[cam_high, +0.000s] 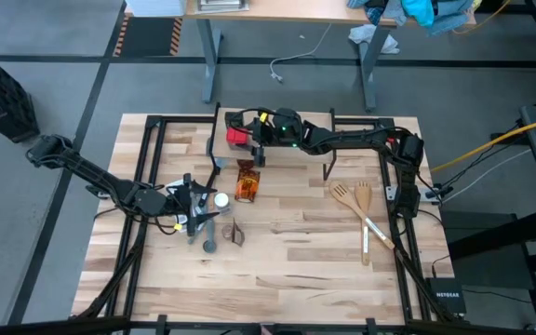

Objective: Shelf spices
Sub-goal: Put the red seasoning can on the shelf

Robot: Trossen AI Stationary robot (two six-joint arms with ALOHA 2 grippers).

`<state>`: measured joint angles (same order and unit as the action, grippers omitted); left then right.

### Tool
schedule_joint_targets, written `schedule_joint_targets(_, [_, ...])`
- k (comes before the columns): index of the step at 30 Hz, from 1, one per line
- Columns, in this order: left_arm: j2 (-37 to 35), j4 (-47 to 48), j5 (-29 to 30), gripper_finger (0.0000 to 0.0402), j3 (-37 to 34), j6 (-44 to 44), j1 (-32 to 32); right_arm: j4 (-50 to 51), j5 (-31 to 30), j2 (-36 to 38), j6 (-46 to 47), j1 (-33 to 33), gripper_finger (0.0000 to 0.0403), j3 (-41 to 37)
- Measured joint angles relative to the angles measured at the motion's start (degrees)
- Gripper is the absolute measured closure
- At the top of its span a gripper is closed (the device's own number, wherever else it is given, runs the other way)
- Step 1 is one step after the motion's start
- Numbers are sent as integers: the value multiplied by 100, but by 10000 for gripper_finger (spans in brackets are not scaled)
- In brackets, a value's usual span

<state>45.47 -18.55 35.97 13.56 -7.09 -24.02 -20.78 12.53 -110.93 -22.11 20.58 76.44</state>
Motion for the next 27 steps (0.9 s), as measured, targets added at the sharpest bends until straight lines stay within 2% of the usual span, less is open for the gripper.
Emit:
schedule_joint_targets(7, [0,0,0,70,0,0,-1,-23,-13,0,-10,2,127,0])
schedule_joint_targets(12, [-2,-2,1,70,0,0,0,-163,-432,0,-25,2,114,-2])
schedule_joint_targets(16, [-1,0,2,70,0,-24,-1,-258,-612,2,-83,4,114,-2])
schedule_joint_targets(27, [0,-2,0,70,0,-61,1,-299,-608,22,-76,2,116,87])
